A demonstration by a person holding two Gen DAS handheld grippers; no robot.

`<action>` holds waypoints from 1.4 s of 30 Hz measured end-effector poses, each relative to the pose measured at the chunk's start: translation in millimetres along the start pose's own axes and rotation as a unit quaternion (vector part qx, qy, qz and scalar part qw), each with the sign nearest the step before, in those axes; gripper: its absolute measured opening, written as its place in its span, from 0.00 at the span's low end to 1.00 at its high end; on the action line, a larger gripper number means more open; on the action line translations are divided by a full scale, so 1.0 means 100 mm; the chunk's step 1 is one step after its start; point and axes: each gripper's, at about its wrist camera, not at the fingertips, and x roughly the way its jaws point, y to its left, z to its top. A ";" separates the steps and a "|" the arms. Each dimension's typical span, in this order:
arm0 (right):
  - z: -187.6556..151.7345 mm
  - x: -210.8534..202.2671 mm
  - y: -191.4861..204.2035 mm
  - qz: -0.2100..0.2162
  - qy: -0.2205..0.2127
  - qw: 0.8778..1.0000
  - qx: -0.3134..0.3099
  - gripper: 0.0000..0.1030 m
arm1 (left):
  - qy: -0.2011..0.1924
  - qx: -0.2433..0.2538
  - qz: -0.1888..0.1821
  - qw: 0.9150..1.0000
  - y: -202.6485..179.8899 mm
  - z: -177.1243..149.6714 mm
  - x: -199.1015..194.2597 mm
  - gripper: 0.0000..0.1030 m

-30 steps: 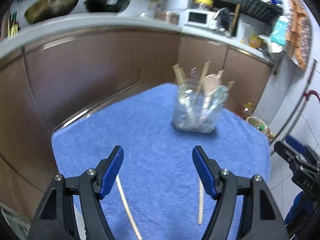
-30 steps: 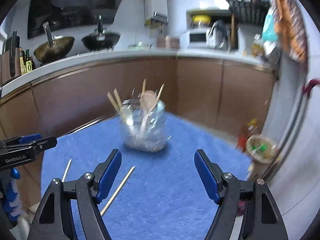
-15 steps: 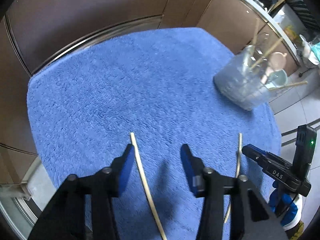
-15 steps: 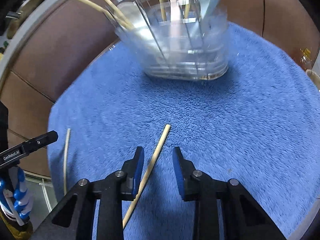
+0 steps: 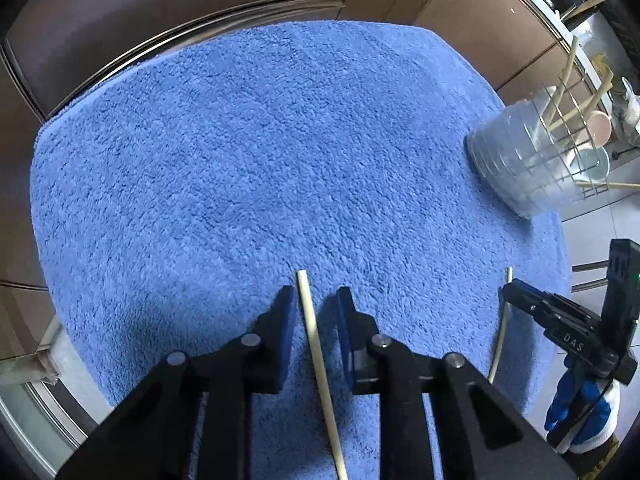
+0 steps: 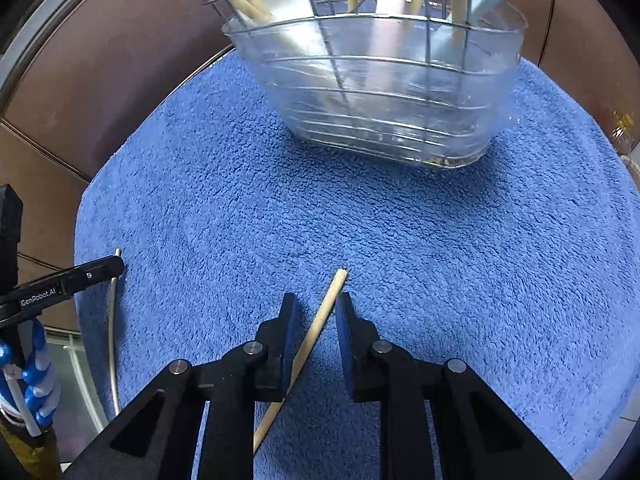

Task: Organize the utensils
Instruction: 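Grasp a wooden chopstick with each tool, then carry both chopsticks up over the utensil holder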

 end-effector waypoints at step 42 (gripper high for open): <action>-0.71 -1.64 0.14 0.065 -0.241 0.966 -0.060 0.06 | -0.274 0.112 -0.066 0.953 -1.24 -0.52 -1.53 0.04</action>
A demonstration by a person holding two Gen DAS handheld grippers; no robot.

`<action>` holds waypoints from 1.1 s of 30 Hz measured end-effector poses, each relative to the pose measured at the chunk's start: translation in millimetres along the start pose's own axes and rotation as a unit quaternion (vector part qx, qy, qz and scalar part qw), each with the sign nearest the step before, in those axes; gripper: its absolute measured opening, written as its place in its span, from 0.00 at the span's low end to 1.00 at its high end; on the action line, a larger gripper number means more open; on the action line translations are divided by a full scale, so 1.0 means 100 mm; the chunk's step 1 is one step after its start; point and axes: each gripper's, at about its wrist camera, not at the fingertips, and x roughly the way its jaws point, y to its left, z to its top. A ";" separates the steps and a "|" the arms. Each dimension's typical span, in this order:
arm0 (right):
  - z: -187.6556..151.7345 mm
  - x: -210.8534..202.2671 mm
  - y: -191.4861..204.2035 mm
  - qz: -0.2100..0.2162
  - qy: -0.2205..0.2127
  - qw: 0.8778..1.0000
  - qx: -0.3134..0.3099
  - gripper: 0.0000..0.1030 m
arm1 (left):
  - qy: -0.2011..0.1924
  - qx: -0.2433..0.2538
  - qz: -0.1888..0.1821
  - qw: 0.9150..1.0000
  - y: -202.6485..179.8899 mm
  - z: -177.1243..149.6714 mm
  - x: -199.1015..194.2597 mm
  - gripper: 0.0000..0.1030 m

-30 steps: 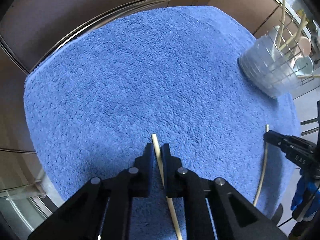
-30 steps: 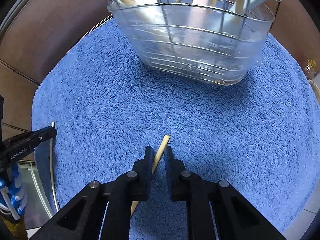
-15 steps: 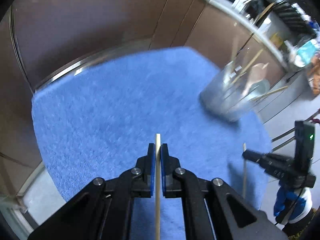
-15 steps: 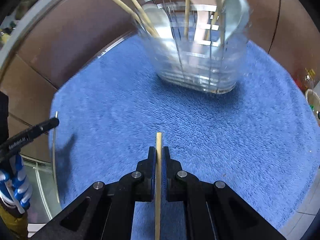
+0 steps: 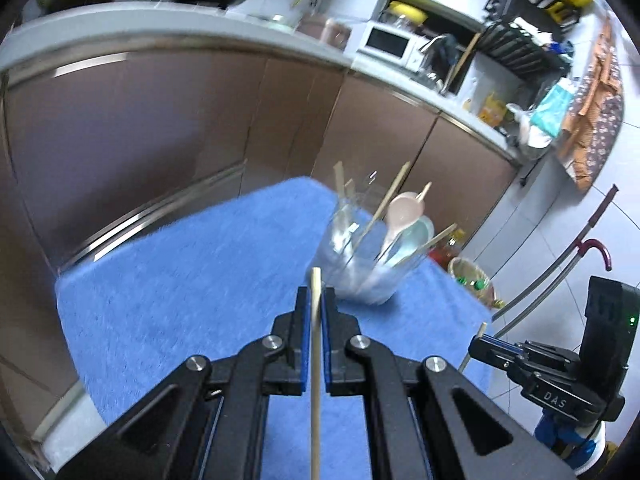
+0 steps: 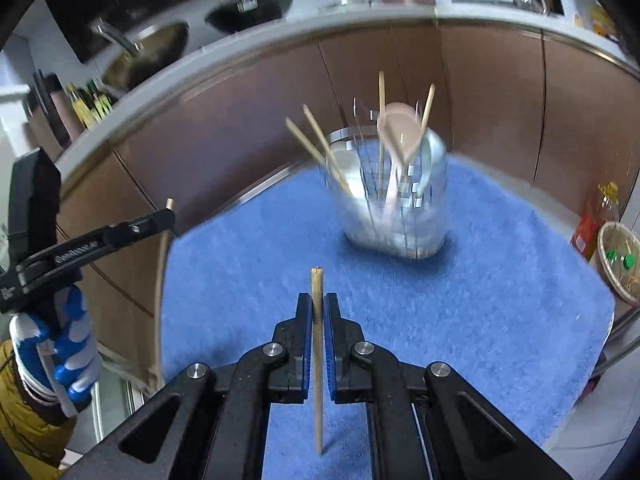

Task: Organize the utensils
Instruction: 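Carry both chopsticks up over the utensil holder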

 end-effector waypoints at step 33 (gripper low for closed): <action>1.41 0.17 -0.14 -0.078 -0.241 0.966 -0.050 0.06 | -0.194 0.003 0.004 0.981 -0.76 1.61 1.19 0.04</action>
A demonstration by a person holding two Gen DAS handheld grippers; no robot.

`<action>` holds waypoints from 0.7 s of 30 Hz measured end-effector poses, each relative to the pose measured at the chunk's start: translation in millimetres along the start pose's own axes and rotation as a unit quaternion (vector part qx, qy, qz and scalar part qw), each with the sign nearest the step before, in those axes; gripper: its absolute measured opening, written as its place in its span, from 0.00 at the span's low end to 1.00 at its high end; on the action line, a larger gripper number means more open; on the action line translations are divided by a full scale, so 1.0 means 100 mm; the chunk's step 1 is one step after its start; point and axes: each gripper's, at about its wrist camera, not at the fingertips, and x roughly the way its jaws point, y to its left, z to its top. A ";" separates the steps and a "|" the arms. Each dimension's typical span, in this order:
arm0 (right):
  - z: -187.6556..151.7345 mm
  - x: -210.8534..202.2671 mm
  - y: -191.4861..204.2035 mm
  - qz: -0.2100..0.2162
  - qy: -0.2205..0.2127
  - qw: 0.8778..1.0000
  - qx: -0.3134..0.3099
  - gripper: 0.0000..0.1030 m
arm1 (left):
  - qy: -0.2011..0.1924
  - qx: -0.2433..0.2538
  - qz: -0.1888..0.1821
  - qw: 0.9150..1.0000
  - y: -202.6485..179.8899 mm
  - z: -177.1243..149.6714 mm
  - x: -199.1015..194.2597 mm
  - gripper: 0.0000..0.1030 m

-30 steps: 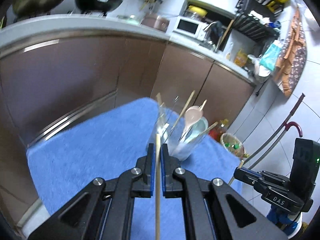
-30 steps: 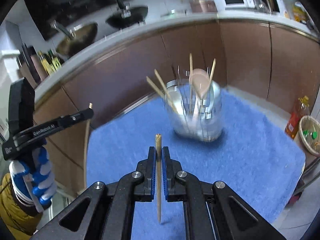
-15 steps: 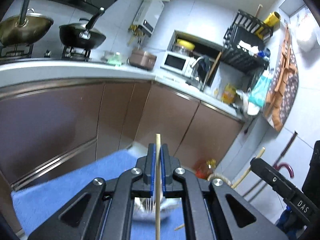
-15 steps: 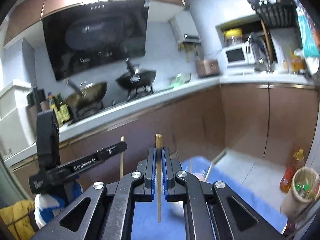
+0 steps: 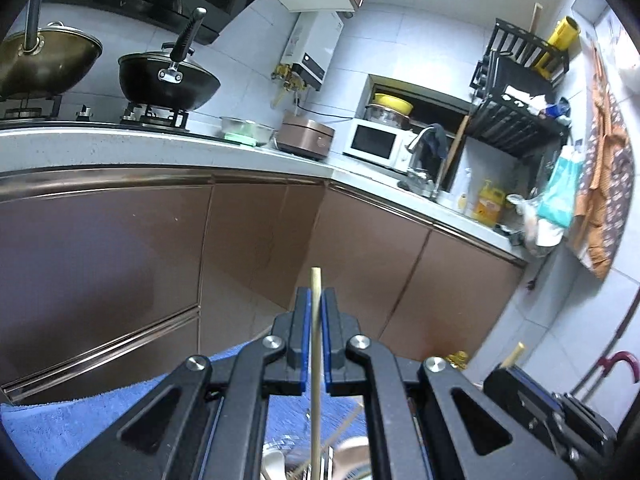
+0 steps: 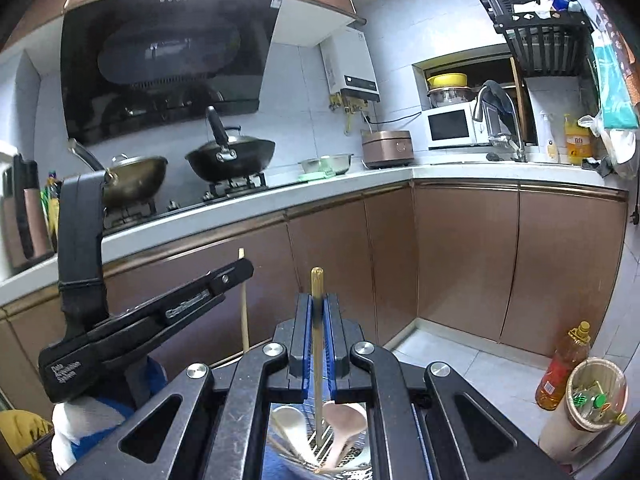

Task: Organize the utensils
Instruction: 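Carry both chopsticks up over the utensil holder, then open both tools to drop the chopsticks into the holder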

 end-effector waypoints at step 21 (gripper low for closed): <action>-0.23 -0.42 0.00 -0.025 0.002 1.000 0.002 0.29 | 0.000 0.055 0.021 0.998 0.07 -0.37 -0.73 0.50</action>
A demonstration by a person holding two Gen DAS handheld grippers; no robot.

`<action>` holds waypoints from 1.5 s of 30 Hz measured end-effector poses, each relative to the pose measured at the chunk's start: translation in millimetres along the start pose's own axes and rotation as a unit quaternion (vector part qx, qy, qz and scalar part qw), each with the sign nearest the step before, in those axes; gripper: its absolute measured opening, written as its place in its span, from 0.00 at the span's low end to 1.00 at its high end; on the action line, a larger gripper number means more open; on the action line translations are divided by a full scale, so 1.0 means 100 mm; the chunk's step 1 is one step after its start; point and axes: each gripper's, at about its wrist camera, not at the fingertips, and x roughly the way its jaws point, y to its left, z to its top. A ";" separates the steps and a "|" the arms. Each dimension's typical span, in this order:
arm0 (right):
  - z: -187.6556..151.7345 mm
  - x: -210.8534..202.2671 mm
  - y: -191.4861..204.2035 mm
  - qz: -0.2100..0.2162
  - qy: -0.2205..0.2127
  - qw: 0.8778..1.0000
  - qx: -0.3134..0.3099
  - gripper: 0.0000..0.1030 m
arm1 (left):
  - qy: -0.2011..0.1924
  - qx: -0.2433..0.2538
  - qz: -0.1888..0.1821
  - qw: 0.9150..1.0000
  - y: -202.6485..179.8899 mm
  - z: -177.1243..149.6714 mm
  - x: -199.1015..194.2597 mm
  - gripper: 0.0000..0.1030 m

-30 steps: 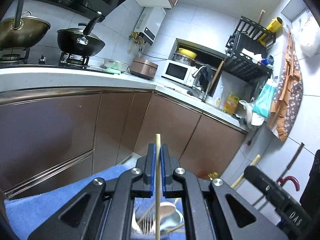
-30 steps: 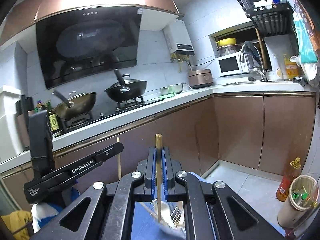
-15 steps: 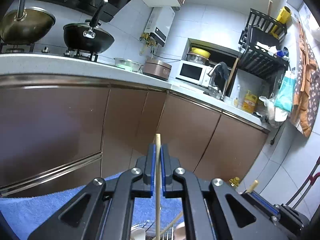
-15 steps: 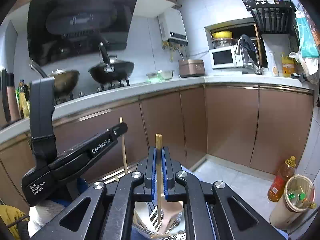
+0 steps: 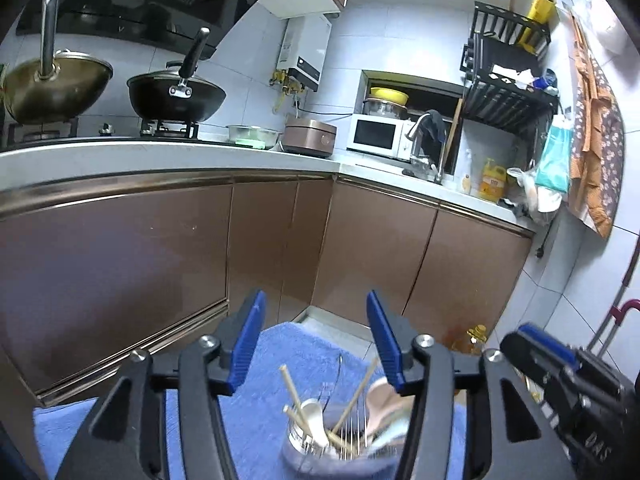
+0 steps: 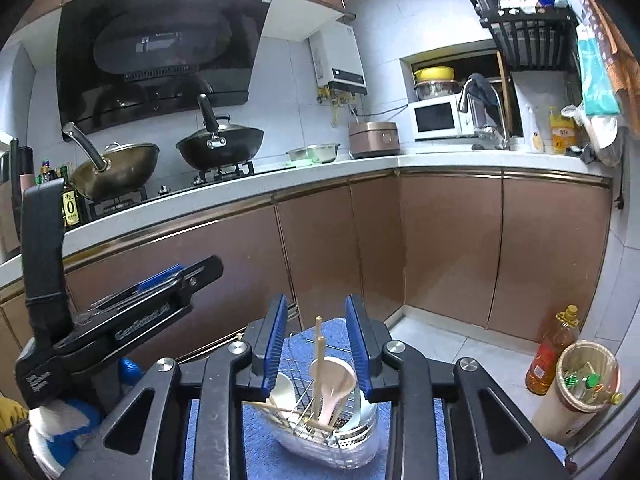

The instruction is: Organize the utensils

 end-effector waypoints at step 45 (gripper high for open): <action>-0.53 -1.97 0.51 -0.167 -0.018 0.984 -0.055 1.00 | -0.026 0.106 0.182 0.977 -0.07 -0.56 -2.38 0.69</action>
